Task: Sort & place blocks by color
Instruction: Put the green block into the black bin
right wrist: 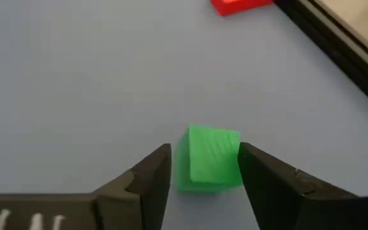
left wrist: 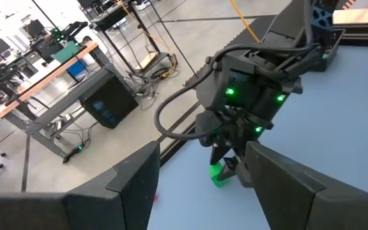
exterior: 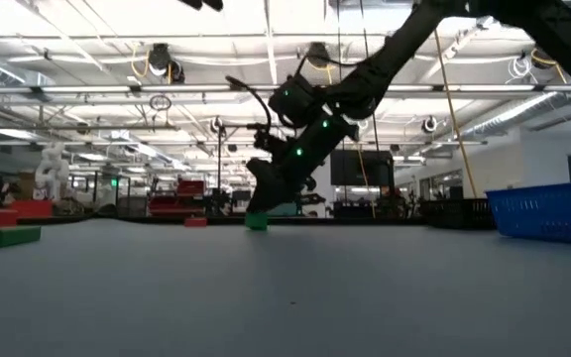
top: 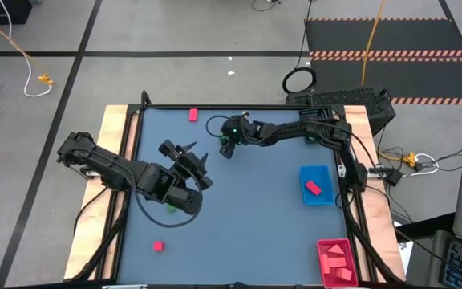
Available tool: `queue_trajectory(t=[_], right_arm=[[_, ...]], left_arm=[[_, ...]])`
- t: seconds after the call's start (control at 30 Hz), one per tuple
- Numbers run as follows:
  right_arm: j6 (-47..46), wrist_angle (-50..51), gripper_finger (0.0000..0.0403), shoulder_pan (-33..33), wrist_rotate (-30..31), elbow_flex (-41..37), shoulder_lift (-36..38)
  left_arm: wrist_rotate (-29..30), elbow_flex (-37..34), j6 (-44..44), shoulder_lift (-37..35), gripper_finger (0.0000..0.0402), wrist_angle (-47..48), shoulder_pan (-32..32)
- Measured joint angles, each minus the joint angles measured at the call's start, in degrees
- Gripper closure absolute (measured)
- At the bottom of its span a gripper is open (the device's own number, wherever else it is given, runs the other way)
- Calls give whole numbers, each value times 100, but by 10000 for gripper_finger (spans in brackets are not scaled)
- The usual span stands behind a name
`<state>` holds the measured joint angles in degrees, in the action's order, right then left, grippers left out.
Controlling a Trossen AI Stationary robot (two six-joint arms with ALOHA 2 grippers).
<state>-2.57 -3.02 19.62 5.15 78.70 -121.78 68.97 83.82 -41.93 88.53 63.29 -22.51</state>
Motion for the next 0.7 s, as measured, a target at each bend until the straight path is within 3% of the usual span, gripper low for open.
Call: queue_trajectory(t=[0.37,0.7], right_arm=[[169,168,283,-21,98,-13,-13],[657,663,398,-250,-44,-56,461]], left_arm=[[13,0,126,0,167,7,38],[3,1,143,0,167,12,7]])
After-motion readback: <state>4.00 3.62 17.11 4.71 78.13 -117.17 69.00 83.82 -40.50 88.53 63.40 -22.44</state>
